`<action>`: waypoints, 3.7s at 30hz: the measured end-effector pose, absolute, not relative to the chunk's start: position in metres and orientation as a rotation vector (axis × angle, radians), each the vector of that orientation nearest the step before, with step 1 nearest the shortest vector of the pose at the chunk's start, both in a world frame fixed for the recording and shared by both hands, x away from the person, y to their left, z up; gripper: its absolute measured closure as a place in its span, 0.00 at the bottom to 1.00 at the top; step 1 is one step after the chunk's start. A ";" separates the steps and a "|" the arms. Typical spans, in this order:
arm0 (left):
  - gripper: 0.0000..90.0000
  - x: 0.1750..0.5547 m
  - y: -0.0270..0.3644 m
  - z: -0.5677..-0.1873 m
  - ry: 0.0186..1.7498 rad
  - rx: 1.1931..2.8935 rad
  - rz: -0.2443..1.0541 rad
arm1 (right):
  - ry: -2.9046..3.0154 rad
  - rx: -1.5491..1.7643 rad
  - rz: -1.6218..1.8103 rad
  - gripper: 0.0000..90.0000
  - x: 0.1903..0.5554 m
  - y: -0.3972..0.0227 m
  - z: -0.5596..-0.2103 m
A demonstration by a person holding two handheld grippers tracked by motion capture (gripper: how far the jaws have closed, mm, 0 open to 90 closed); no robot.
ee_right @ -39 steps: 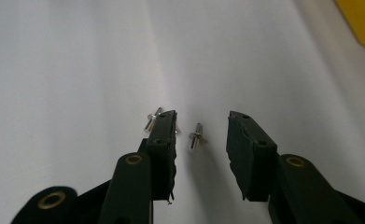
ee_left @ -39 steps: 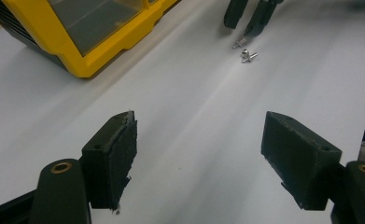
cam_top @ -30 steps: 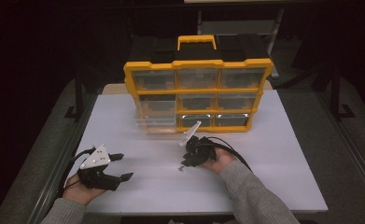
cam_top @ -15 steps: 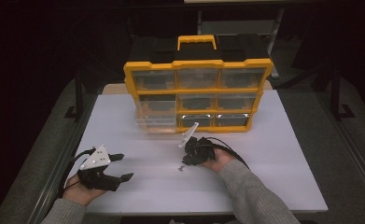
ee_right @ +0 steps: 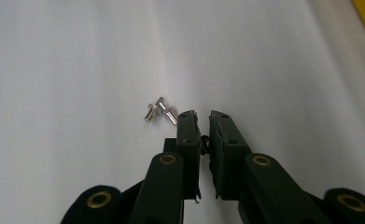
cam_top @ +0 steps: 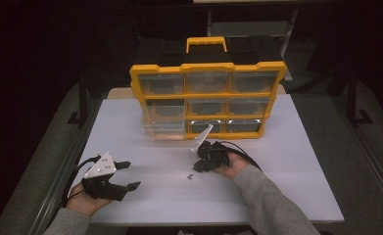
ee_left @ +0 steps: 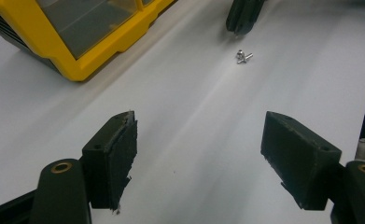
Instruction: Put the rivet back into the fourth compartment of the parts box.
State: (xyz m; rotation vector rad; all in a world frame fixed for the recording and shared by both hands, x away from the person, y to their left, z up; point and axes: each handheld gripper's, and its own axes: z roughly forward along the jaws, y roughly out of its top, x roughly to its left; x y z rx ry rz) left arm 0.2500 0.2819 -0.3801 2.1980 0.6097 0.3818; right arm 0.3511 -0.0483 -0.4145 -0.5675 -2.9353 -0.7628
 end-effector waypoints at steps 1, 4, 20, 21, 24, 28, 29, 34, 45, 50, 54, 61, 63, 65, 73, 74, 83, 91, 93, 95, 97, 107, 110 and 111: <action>0.29 0.250 0.282 -0.380 0.612 2.194 0.381 | -2.963 -0.388 -0.902 0.91 0.359 -0.049 -0.416; 0.29 0.249 0.281 -0.380 0.614 2.184 0.384 | -2.945 -0.434 -0.899 0.91 0.358 -0.055 -0.406; 0.29 0.247 0.284 -0.380 0.618 2.188 0.390 | -2.950 -0.405 -1.005 0.91 0.363 -0.076 -0.345; 0.29 0.247 0.284 -0.380 0.620 2.186 0.388 | -2.945 -0.403 -1.015 0.91 0.364 -0.077 -0.341; 0.29 0.247 0.284 -0.380 0.618 2.186 0.390 | -2.940 -0.404 -1.029 0.91 0.364 -0.078 -0.329; 0.29 0.247 0.283 -0.380 0.620 2.178 0.388 | -2.960 -0.363 -1.037 0.91 0.367 -0.079 -0.314; 0.29 0.247 0.283 -0.380 0.622 2.177 0.389 | -2.967 -0.354 -1.038 0.91 0.367 -0.079 -0.310; 0.29 0.248 0.284 -0.380 0.613 2.188 0.389 | -2.981 -0.342 -1.039 0.91 0.369 -0.080 -0.290; 0.29 0.248 0.283 -0.380 0.612 2.187 0.395 | -3.028 -0.303 -1.063 0.91 0.379 -0.071 -0.245; 0.29 0.248 0.284 -0.380 0.618 2.185 0.396 | -3.036 -0.276 -1.074 0.91 0.384 -0.061 -0.230; 0.29 0.248 0.284 -0.381 0.614 2.185 0.397 | -3.047 -0.247 -1.072 0.91 0.387 -0.050 -0.220; 0.29 0.248 0.285 -0.380 0.612 2.192 0.395 | -3.063 -0.214 -1.073 0.91 0.395 -0.028 -0.208; 0.29 0.248 0.285 -0.380 0.611 2.196 0.397 | -3.068 -0.204 -1.063 0.91 0.397 -0.021 -0.207; 0.29 0.248 0.285 -0.380 0.610 2.197 0.396 | -3.073 -0.200 -1.050 0.91 0.400 -0.015 -0.207; 0.29 0.248 0.286 -0.381 0.607 2.197 0.400 | -3.068 -0.194 -1.019 0.91 0.406 0.005 -0.217; 0.29 0.248 0.286 -0.381 0.607 2.198 0.400 | -3.073 -0.190 -1.010 0.91 0.407 0.007 -0.220; 0.29 0.247 0.285 -0.382 0.624 2.176 0.390 | -3.073 -0.217 -0.969 0.90 0.413 0.017 -0.231; 0.29 0.248 0.287 -0.381 0.619 2.187 0.394 | -3.074 -0.223 -1.001 0.84 0.415 0.013 -0.229; 0.29 0.248 0.286 -0.381 0.614 2.191 0.397 | -3.072 -0.227 -1.010 0.84 0.413 0.009 -0.226; 0.29 0.248 0.286 -0.381 0.611 2.195 0.397 | -3.070 -0.227 -1.027 0.84 0.411 0.004 -0.222; 0.29 0.248 0.286 -0.381 0.610 2.196 0.398 | -3.062 -0.226 -1.043 0.83 0.407 -0.002 -0.219; 0.29 0.248 0.285 -0.382 0.608 2.199 0.400 | -3.035 -0.273 -1.118 0.78 0.385 -0.046 -0.215; 0.29 0.248 0.285 -0.381 0.611 2.201 0.398 | -3.029 -0.286 -1.138 0.75 0.376 -0.058 -0.223; 0.29 0.248 0.285 -0.381 0.608 2.203 0.400 | -3.027 -0.290 -1.140 0.75 0.373 -0.062 -0.227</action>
